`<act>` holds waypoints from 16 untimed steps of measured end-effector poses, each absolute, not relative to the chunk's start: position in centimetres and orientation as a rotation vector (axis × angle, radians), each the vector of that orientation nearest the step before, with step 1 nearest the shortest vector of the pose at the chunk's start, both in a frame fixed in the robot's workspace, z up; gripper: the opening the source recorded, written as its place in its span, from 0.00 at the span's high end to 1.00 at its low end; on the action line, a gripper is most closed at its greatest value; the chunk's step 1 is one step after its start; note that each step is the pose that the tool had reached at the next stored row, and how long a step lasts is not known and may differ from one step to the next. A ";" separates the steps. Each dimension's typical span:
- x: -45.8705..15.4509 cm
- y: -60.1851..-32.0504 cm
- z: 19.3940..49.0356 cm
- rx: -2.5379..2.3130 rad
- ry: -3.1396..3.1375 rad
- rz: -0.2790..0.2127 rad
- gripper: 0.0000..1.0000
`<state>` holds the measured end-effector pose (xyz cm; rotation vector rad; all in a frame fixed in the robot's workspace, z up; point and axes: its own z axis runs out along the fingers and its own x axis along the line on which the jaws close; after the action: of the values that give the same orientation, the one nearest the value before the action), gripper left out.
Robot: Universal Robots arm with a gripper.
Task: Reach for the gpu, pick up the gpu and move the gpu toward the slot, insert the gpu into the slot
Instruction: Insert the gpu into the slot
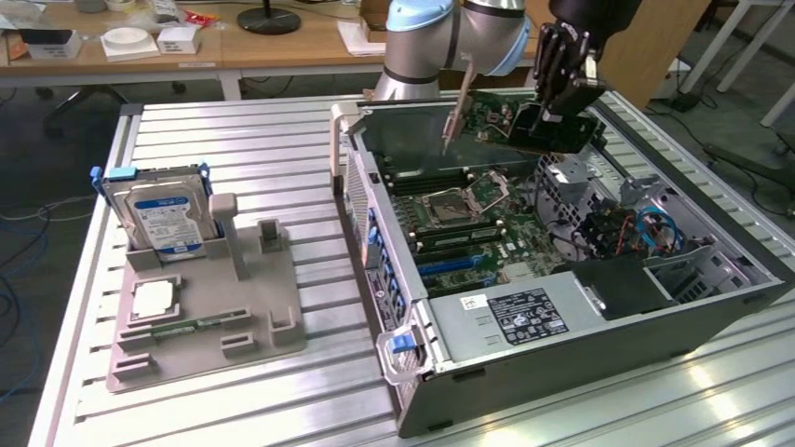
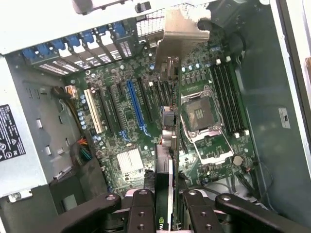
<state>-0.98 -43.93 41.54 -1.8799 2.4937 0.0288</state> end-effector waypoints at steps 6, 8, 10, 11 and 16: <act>-1.0 -43.9 41.4 -1.958 2.414 0.010 0.73; -1.0 -43.9 41.4 -1.951 2.388 -0.021 0.73; -1.0 -43.9 41.3 -1.953 2.365 -0.040 0.73; -1.0 -43.9 41.3 -1.969 2.350 -0.040 0.73; -1.0 -43.9 41.1 -2.066 2.265 -0.035 0.73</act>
<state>-0.98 -43.93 41.07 -2.0655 2.2649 -0.0351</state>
